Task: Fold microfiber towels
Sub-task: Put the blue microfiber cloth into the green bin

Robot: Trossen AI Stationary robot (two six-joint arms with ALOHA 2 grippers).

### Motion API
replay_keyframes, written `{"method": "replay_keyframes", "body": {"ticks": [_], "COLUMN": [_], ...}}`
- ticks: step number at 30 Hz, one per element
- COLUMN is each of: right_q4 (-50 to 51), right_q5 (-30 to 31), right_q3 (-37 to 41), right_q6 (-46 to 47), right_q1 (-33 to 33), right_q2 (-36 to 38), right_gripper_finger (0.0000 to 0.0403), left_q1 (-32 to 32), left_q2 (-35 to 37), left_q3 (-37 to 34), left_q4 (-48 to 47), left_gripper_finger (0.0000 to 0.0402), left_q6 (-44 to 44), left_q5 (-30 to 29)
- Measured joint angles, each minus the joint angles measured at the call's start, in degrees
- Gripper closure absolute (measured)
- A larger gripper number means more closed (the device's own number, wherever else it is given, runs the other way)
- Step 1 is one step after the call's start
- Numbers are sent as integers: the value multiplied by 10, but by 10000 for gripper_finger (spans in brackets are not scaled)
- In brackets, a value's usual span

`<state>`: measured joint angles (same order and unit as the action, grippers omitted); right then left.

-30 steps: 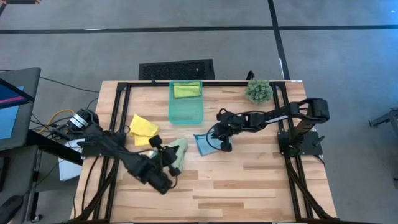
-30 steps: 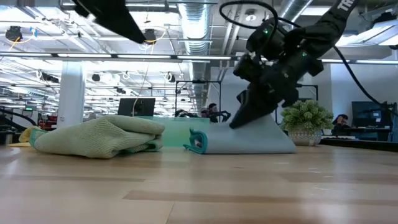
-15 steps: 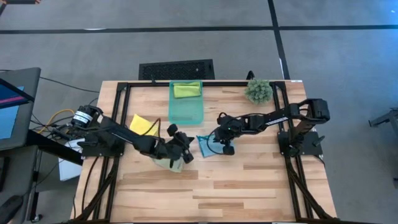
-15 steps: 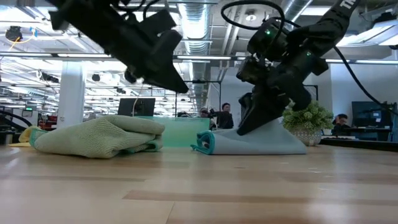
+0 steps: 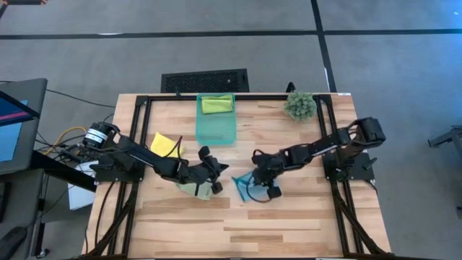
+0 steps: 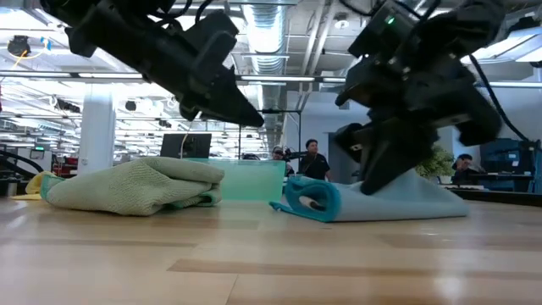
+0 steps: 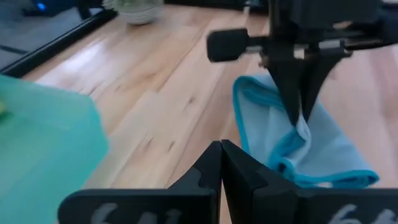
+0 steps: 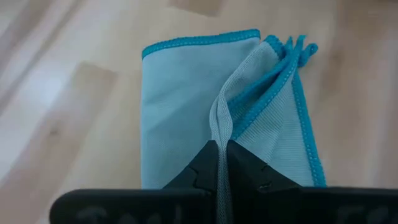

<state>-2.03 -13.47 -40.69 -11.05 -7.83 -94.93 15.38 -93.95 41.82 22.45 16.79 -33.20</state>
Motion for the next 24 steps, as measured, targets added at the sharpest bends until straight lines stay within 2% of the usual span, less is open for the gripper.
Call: {"method": "replay_keyframes", "body": {"ticks": [4, 6, 10, 12, 16, 19, 24], "right_q4": [2, 9, 15, 13, -1, 8, 35], "right_q5": [0, 0, 0, 0, 3, 42, 61], "right_q3": [0, 0, 0, 0, -1, -8, -21], "right_q6": [1, 1, 22, 25, 22, 32, 44], "right_q1": [-31, -46, -84, -105, -139, -147, -133], "right_q2": [0, 0, 0, 0, 0, 2, 2], "right_gripper_finger": [358, 358, 358, 358, 358, 353, 327], "left_q1": [0, -1, -5, -12, -24, -28, -28], "left_q2": [-46, -87, -168, -197, -256, -287, -325], "left_q3": [1, 16, 62, 89, 156, 201, 274], "left_q4": [77, 126, 152, 149, 138, 110, 15], "left_gripper_finger": [401, 401, 401, 401, 402, 401, 402], "left_q6": [-41, -69, -95, -96, -95, -92, -95], "left_q5": [30, 77, 120, 144, 244, 305, 329]}}
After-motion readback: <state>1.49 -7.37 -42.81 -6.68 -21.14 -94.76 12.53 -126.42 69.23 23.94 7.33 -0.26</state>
